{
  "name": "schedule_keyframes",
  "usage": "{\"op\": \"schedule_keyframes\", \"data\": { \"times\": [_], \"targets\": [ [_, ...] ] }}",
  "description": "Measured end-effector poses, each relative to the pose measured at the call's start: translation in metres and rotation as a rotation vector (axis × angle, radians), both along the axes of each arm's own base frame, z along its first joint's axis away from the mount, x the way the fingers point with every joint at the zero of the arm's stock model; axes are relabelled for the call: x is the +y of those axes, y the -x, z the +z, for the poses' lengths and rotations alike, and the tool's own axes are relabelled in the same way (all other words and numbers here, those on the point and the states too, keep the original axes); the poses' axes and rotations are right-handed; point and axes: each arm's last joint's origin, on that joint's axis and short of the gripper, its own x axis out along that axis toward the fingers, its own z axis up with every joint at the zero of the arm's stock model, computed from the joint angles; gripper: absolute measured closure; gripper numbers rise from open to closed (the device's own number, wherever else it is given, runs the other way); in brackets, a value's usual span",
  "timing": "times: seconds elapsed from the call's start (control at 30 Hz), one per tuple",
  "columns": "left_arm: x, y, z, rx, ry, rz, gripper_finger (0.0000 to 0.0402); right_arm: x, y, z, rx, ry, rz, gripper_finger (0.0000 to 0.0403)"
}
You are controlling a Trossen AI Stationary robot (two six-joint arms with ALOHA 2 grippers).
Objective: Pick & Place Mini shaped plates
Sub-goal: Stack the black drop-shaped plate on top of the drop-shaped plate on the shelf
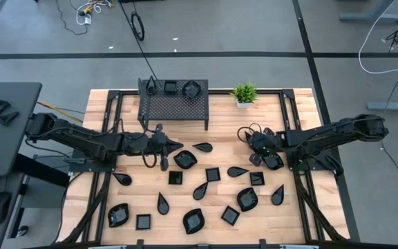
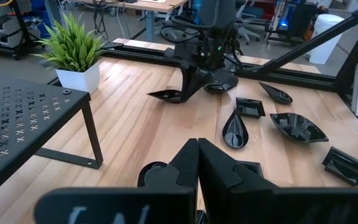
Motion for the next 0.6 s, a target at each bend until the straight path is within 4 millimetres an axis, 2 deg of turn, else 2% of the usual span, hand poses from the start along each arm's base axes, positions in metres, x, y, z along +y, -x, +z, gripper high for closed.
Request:
{"op": "schedule_keyframes", "data": {
  "times": [0.3, 0.6],
  "targets": [
    [0.0, 0.0, 0.0, 0.0, 0.0, 0.0, 0.0388, 0.002, -0.015, 0.01, -0.196, -0.063, 0.029, 0.0401],
    [0.0, 0.0, 0.0, 0.0, -0.001, -0.001, 0.0388, 0.002, -0.023, 0.017, -0.307, -0.071, 0.026, 0.0402]
  ]
}}
